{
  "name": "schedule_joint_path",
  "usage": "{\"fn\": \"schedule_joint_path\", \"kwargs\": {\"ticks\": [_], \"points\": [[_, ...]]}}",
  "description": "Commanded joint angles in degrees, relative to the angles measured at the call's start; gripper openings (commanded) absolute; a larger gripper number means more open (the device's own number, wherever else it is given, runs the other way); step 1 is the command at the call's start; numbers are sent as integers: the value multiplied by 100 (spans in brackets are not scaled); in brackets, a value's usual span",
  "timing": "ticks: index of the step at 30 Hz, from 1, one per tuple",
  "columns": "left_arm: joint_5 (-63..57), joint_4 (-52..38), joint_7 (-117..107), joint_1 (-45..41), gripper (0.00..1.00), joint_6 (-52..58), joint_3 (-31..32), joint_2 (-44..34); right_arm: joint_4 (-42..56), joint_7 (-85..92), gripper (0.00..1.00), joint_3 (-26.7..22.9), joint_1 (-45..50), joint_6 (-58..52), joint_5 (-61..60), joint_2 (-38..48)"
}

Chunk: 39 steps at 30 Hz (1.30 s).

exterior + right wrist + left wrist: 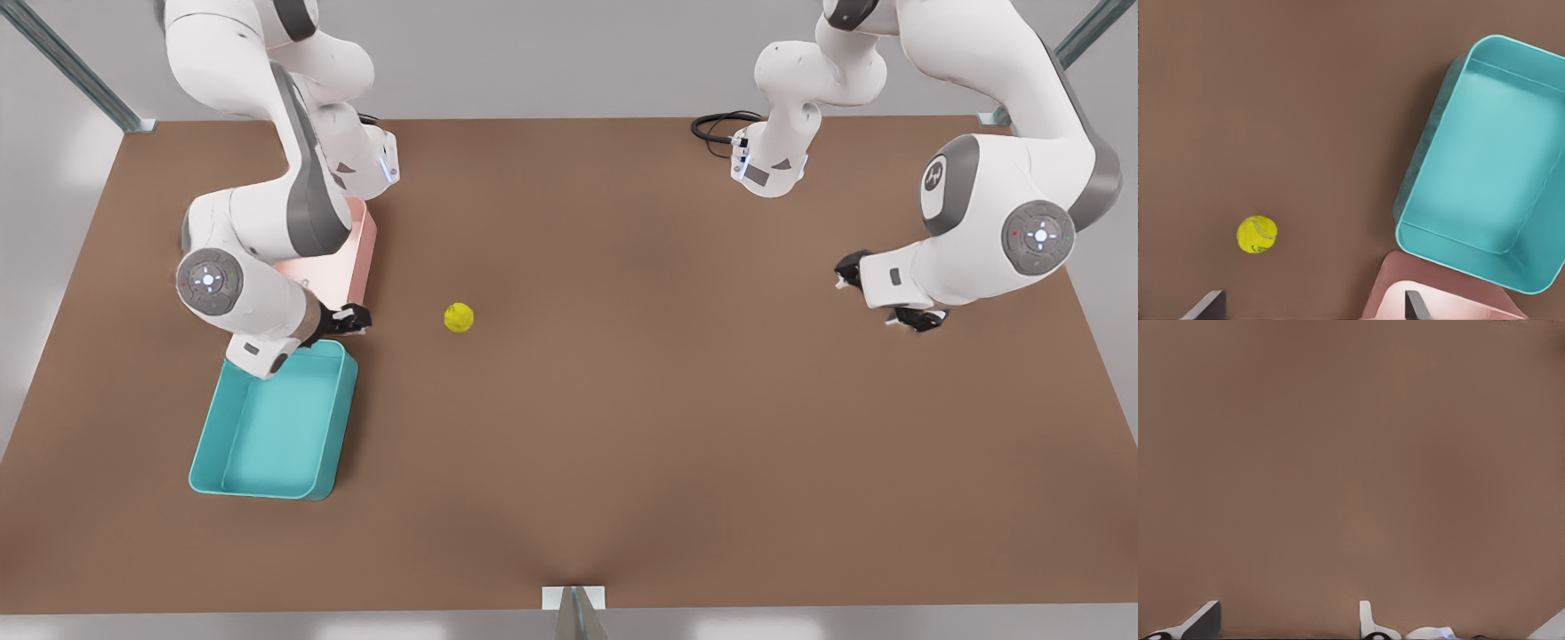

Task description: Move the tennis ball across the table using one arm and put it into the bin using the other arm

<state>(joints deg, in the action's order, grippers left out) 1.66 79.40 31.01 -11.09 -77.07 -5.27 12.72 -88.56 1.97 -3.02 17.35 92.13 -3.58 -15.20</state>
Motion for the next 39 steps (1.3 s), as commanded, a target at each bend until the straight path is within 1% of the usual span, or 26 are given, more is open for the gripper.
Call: {"fn": "schedule_joint_path", "kwargs": {"ticks": [1,3,4,6,8,10,14,16,17,21,26,39], "points": [[-8,-3,-4094,11,100,447,0,-6,-661,-1910,100,3,155,1131,-64,246],[1,-3,-4085,11,100,456,0,20,-1910,-2385,100,12,480,1676,-64,931],[19,-3,-4094,2,100,474,0,20,-2182,-2403,100,12,497,1756,-99,1063],[10,-12,-4085,-7,100,474,9,12,-3079,-2578,100,38,594,2142,-117,1643],[19,-12,-4102,2,100,456,0,20,-3150,-2878,100,56,779,2230,-178,1626],[27,-12,-4102,2,100,465,0,29,-3378,-3133,100,56,963,2704,-196,1529],[1,-12,-4138,-16,100,386,0,38,-3369,-3256,100,56,981,3364,-231,984],[-8,41,-5051,-103,100,69,9,64,-3387,-3256,100,56,972,3566,-416,835],[-8,32,-5113,-121,100,69,9,143,-3422,-3256,100,56,963,3680,-416,756],[19,23,-5104,-112,100,324,9,135,-4037,-3256,100,56,963,4322,-416,756],[1,23,-5096,-112,100,324,9,152,-4099,-3423,100,56,1227,4533,-425,519],[1,32,-5096,-104,100,342,9,161,-4564,-3414,100,56,1420,4858,-416,264]]}}
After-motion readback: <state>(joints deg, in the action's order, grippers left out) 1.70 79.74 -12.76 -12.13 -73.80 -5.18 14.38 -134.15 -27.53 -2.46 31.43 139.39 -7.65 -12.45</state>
